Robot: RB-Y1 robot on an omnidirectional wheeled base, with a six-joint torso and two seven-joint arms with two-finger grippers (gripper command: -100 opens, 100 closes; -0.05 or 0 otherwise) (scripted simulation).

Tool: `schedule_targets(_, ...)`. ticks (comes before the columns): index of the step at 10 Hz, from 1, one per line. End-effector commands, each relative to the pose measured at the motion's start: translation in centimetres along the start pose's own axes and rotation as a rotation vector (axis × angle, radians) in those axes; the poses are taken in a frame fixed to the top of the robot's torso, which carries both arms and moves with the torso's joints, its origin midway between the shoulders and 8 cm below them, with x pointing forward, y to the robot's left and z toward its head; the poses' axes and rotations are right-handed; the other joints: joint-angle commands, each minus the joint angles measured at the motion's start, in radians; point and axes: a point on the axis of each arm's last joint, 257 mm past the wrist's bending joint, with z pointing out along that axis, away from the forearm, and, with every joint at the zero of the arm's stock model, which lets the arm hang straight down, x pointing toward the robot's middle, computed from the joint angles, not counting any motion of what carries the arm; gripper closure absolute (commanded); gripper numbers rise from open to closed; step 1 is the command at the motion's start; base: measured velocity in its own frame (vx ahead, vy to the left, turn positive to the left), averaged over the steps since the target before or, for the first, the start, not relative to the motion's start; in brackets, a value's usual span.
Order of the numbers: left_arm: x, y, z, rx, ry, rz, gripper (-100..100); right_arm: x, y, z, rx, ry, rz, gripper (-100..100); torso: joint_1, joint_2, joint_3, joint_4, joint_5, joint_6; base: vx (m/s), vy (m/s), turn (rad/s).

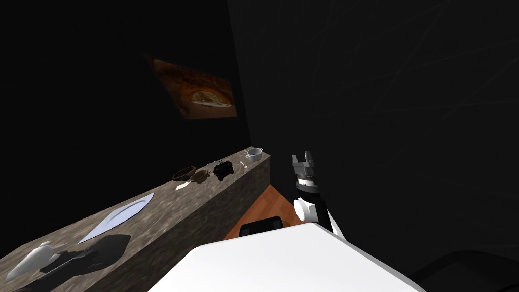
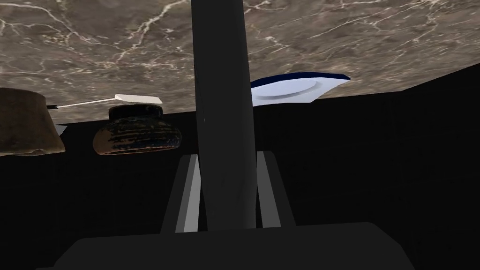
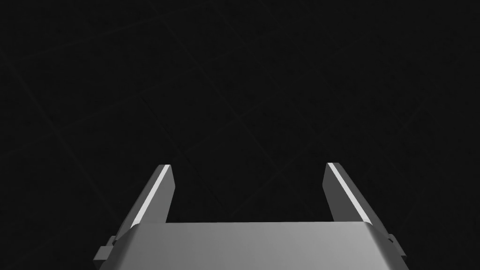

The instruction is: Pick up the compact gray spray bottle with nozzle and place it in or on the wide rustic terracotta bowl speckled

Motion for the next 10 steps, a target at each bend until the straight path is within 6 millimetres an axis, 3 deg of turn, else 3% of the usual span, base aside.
schedule_targets(1,-0.9,1.8,0.0,-0.052,-0.001,-0.026,100,0.0,0.0,0.0,0.000,0.000,0.000,0,0.000,0.000,0.000,0.000,0.000,0.000,-0.050,0.049,-0.314)
schedule_targets(6,-5.1,6.4,-0.6,-0.206,-0.026,-0.095,100,0.0,0.0,0.0,0.000,0.000,0.000,0,0.005,-0.001,-0.001,0.000,0.000,0.001,-0.056,0.091,-0.317)
schedule_targets(10,-9.4,7.8,-1.0,-0.293,-0.071,-0.143,100,0.0,0.0,0.0,0.000,0.000,0.000,0,0.004,-0.005,-0.003,-0.001,-0.001,0.003,-0.037,0.114,-0.299)
